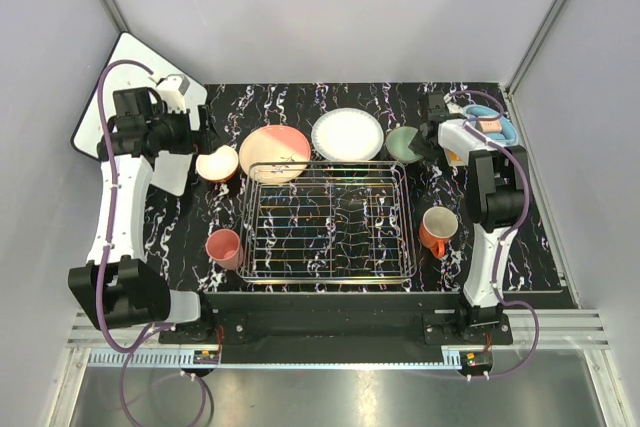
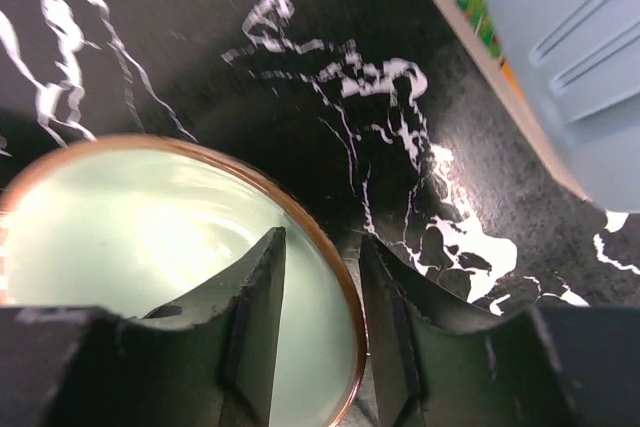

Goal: Load the mixed dishes into the dish rack

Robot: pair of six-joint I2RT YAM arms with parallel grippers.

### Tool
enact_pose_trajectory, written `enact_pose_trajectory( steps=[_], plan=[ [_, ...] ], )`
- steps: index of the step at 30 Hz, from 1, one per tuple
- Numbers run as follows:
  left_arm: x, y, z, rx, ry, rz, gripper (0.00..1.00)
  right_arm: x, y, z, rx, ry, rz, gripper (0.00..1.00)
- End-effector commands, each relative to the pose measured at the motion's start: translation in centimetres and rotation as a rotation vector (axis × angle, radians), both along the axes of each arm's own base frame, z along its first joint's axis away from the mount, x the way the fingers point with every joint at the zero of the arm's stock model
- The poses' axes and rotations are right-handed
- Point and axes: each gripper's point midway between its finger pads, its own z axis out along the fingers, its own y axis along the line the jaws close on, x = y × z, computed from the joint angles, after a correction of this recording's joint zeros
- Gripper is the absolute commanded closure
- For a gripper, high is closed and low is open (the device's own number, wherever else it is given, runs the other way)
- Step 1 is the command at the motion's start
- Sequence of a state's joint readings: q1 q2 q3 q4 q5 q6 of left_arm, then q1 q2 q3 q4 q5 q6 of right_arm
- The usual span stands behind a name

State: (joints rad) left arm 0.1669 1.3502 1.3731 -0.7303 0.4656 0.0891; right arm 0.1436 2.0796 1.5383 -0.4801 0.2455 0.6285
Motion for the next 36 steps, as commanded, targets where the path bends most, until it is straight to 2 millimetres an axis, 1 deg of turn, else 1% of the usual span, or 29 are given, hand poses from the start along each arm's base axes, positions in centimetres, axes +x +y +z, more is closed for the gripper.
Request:
enact_pose_trajectory(
  steps=[1, 2, 3, 4, 5, 6, 7, 9, 10, 11, 13, 14, 15, 16, 17, 18, 19, 20, 22, 23, 24, 26, 27, 29, 30, 31, 33, 34, 36],
  plan=[
    [0.0, 0.0, 1.7, 0.009, -0.078, -0.015, 0.01, -0.3, 0.1, -1.6, -0.026, 0.014, -0.006, 0.57],
    [0.0, 0.0, 1.7, 0.009, -0.078, -0.015, 0.01, -0.5, 0.1, -1.9, -0.03, 0.023, -0.004, 0.58],
    [-0.1, -0.1, 1.8, 0.008, -0.079, -0.016, 0.01, -0.6, 0.1, -1.9, -0.031, 0.024, -0.004, 0.65],
    [-0.1, -0.1, 1.8, 0.009, -0.081, -0.016, 0.01, -0.7, 0.0, -2.0, -0.036, 0.027, -0.003, 0.69],
    [-0.2, -0.1, 2.0, 0.011, -0.087, -0.017, 0.01, -0.9, 0.0, -1.8, -0.041, 0.024, -0.001, 0.76],
    [-0.2, 0.0, 2.1, 0.012, -0.086, -0.014, 0.01, -0.9, -0.1, -1.6, -0.047, 0.019, -0.001, 0.86],
    [-0.2, 0.0, 2.0, 0.011, -0.087, -0.015, 0.01, -1.0, -0.2, -1.3, -0.061, 0.016, 0.002, 0.92],
    [-0.3, -0.2, 2.0, 0.008, -0.085, -0.019, 0.01, -1.0, -0.4, 0.0, -0.078, -0.009, 0.004, 1.0],
    [-0.3, -0.2, 1.9, 0.003, -0.082, -0.019, 0.01, -1.0, -0.6, 0.7, -0.096, -0.023, 0.007, 1.0],
    [-0.4, -0.1, 1.8, 0.002, -0.079, -0.018, 0.01, -1.2, -0.6, 2.2, -0.105, -0.051, 0.008, 1.0],
    [-0.3, -0.2, 1.6, -0.001, -0.076, -0.02, 0.01, -1.5, -0.8, 4.0, -0.153, -0.086, 0.009, 1.0],
    [-0.3, -0.3, 1.5, -0.005, -0.072, -0.02, 0.01, -1.9, -0.8, 5.8, -0.169, -0.119, 0.012, 1.0],
    [-0.3, -0.3, 1.5, -0.007, -0.071, -0.025, 0.01, -2.2, -0.8, 6.8, -0.194, -0.134, 0.016, 1.0],
    [-0.3, -0.4, 1.4, -0.011, -0.07, -0.026, 0.01, -2.6, -1.5, 7.8, -0.256, -0.15, 0.012, 1.0],
    [-0.3, -0.5, 1.4, -0.015, -0.068, -0.03, 0.01, -3.3, -1.1, 9.7, -0.285, -0.18, 0.024, 1.0],
    [-0.3, -0.5, 1.3, -0.016, -0.067, -0.032, 0.01, -3.7, -1.2, 10.7, -0.319, -0.191, 0.023, 1.0],
    [-0.2, -0.6, 1.3, -0.019, -0.067, -0.034, 0.01, -4.3, -2.0, 11.9, -0.393, -0.202, 0.003, 1.0],
    [-0.2, -0.6, 1.3, -0.019, -0.066, -0.034, 0.01, -5.2, -1.8, 13.6, -0.419, -0.218, 0.004, 1.0],
    [-0.2, -0.6, 1.2, -0.02, -0.065, -0.037, 0.01, -6.4, -2.4, 15.6, -0.493, -0.238, -0.015, 1.0],
    [-0.2, -0.6, 1.2, -0.022, -0.066, -0.037, 0.01, -7.5, -1.9, 17.0, -0.511, -0.26, -0.002, 1.0],
    [-0.3, -0.7, 1.3, -0.024, -0.067, -0.04, 0.01, -8.2, -1.8, 17.8, -0.528, -0.274, -0.006, 1.0],
    [-0.3, -0.7, 1.1, -0.023, -0.066, -0.04, 0.01, -10.1, -2.3, 19.8, -0.604, -0.294, -0.021, 1.0],
    [-0.4, -0.7, 1.1, -0.024, -0.066, -0.042, 0.01, -10.9, -1.4, 20.3, -0.621, -0.307, -0.001, 1.0],
    [-0.5, -0.8, 0.9, -0.028, -0.062, -0.045, 0.01, -12.8, -1.6, 21.6, -0.694, -0.322, 0.002, 1.0],
    [-0.5, -1.0, 0.7, -0.032, -0.058, -0.054, 0.01, -13.7, -0.7, 22.3, -0.73, -0.343, 0.019, 1.0],
    [-0.6, -1.0, 0.5, -0.035, -0.052, -0.056, 0.01, -14.5, -0.7, 22.0, -0.763, -0.327, 0.041, 1.0],
    [-0.6, -1.0, 0.3, -0.038, -0.045, -0.057, 0.01, -15.6, -0.4, 22.5, -0.794, -0.335, 0.053, 1.0],
    [-0.5, -1.1, 0.3, -0.038, -0.048, -0.059, 0.01, -16.3, 0.0, 22.2, -0.812, -0.323, 0.077, 1.0],
    [-0.5, -1.1, 0.3, -0.042, -0.044, -0.055, 0.01, -16.7, 0.3, 21.7, -0.849, -0.299, 0.094, 1.0]
  ],
)
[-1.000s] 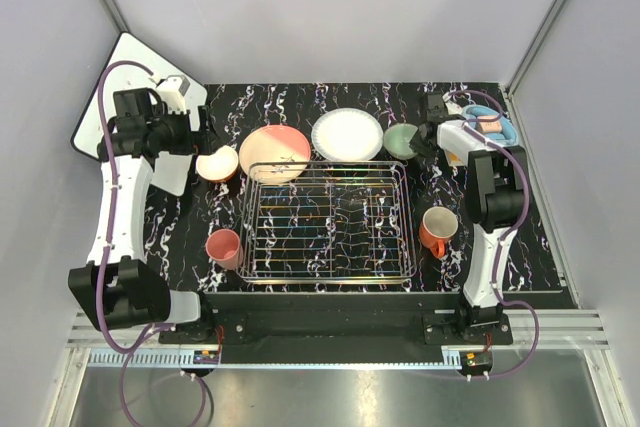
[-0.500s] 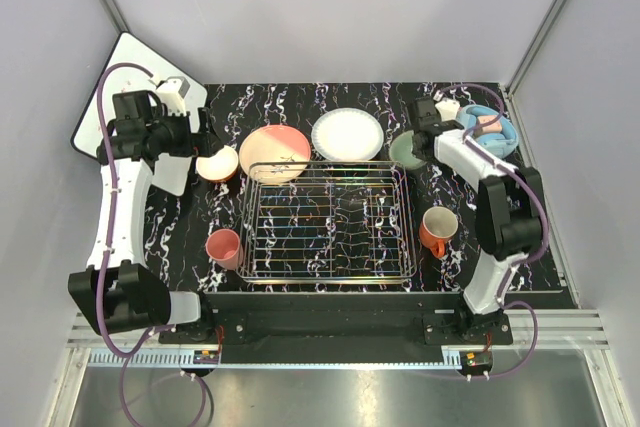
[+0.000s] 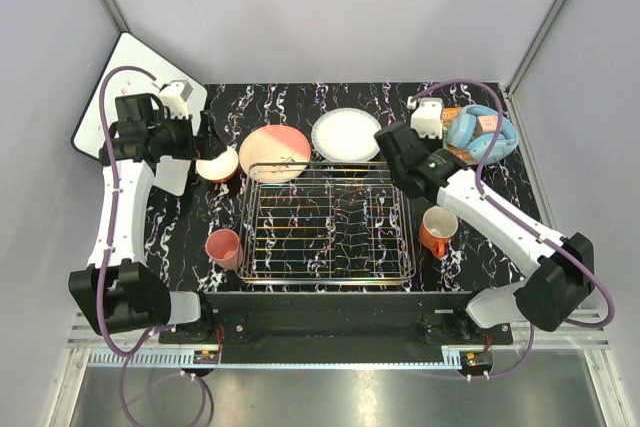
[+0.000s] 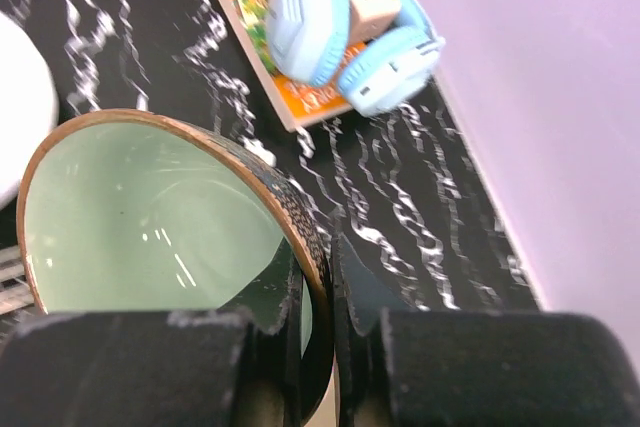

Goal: Load the mixed dishes into the dish rack

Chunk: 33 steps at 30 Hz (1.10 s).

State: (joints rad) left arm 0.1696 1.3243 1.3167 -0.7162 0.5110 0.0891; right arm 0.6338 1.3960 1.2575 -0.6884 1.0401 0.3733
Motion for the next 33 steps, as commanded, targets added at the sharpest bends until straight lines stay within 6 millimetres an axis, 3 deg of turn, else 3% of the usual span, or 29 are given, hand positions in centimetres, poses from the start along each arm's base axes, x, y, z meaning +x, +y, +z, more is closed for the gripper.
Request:
enact_pose_trajectory(
  steps=[1, 10, 20, 33],
  plan=[
    [0.4, -0.3, 1.3, -0.012, -0.056, -0.022, 0.01, -2.3, -1.6, 0.8, -0.175, 0.001, -0.077, 1.0],
    [-0.1, -0.1, 1.2, 0.014, -0.07, -0.017, 0.01, -2.1, 1.1, -3.1, -0.297, 0.131, -0.048, 1.0],
    [-0.2, 0.0, 0.9, 0.018, -0.067, -0.015, 0.01, -2.3, 5.9, -3.6, -0.438, 0.129, 0.037, 1.0],
    [-0.3, 0.0, 1.0, 0.029, -0.083, -0.026, 0.01, -2.7, 7.0, -8.2, -0.498, 0.218, -0.001, 1.0]
  ],
)
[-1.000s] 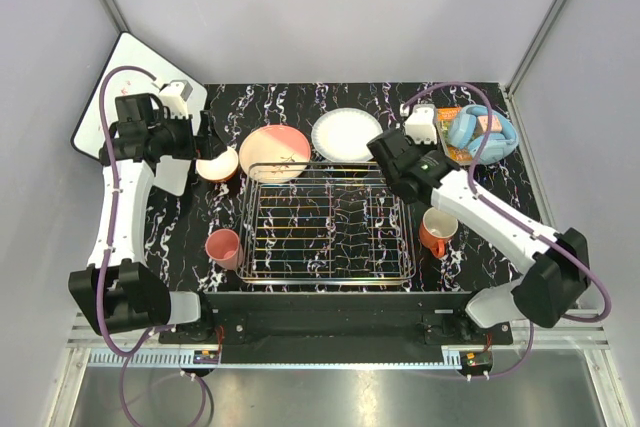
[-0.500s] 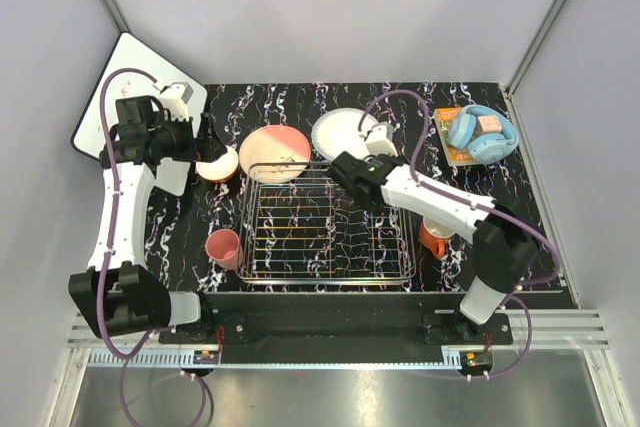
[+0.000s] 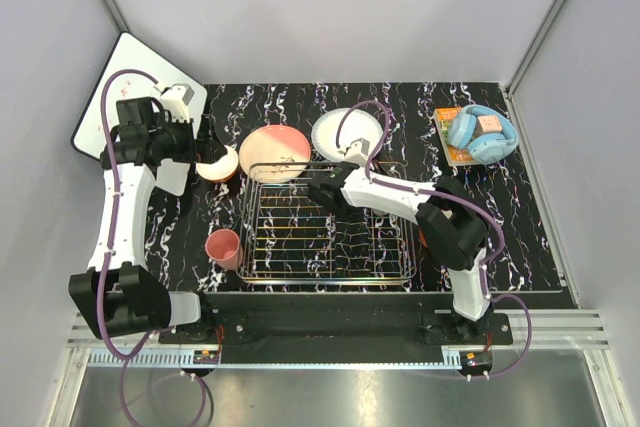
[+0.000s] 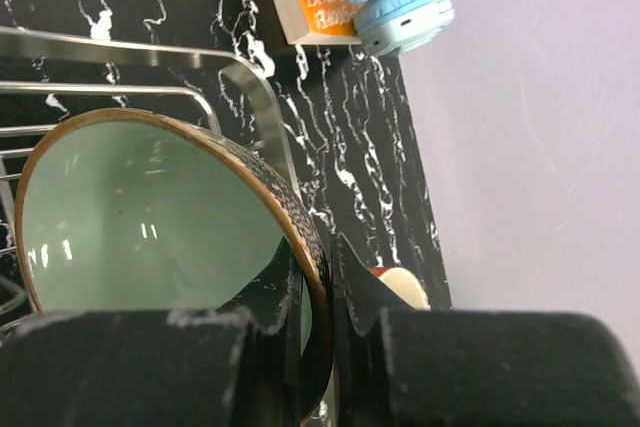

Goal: Load the mixed dishes into the dish rack

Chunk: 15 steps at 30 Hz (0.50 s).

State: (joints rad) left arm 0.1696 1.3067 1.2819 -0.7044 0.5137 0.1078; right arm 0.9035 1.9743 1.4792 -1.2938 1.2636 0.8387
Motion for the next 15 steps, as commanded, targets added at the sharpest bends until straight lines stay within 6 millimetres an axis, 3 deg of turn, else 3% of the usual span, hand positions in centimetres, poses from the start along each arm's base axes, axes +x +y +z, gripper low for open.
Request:
enact_pose_trajectory(
  steps=[1, 7, 8, 11, 12, 15],
  plan=[
    [0.2, 0.1, 1.6, 0.017, -0.079, -0.013, 0.01, -0.2, 0.0, 1.3, -0.021, -0.043, -0.008, 1.0],
    [0.4, 0.1, 1.0, 0.014, -0.065, -0.011, 0.01, 0.0, 1.0, 0.3, 0.024, -0.028, 0.009, 0.99],
    [0.4, 0.2, 0.8, 0.015, -0.064, -0.011, 0.01, 0.0, 1.3, 0.2, 0.024, -0.004, 0.02, 0.88],
    [0.5, 0.3, 0.3, 0.02, -0.054, -0.008, 0.01, 0.2, 2.4, -0.4, 0.069, 0.021, 0.049, 0.68],
    [0.5, 0.4, 0.0, 0.024, -0.049, -0.004, 0.01, 0.3, 3.1, -0.4, 0.098, 0.011, 0.061, 0.53],
    [0.7, 0.6, -0.6, 0.031, -0.039, 0.003, 0.01, 0.3, 4.0, 0.0, 0.13, 0.009, 0.082, 0.34]
  ],
)
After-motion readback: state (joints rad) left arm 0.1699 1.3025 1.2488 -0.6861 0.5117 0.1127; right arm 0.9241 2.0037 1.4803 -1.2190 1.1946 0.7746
